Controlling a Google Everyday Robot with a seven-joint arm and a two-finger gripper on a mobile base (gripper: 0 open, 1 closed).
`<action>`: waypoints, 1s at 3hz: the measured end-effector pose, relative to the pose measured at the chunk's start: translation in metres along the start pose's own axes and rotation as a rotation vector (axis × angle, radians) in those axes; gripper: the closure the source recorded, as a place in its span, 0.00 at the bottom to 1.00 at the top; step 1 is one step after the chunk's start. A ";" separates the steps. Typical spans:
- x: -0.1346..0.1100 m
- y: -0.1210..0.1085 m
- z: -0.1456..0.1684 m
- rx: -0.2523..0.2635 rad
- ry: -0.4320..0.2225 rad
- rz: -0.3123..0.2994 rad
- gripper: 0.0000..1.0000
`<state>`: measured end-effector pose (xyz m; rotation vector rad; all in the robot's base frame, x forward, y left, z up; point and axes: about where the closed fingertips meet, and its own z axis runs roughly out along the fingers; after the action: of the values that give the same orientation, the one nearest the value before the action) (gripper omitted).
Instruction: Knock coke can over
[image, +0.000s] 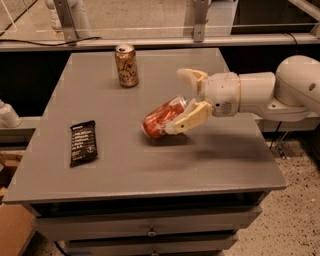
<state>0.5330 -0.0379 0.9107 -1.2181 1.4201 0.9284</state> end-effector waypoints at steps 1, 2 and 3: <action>-0.017 0.005 0.018 -0.036 -0.010 -0.029 0.00; -0.015 0.007 0.015 -0.038 -0.009 -0.030 0.00; -0.009 0.007 0.005 -0.028 -0.006 -0.029 0.00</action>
Offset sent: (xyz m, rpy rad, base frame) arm -0.0056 0.0052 0.0054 0.0013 -0.0208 0.0306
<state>0.5268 -0.0293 0.9180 -1.2520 1.3856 0.9344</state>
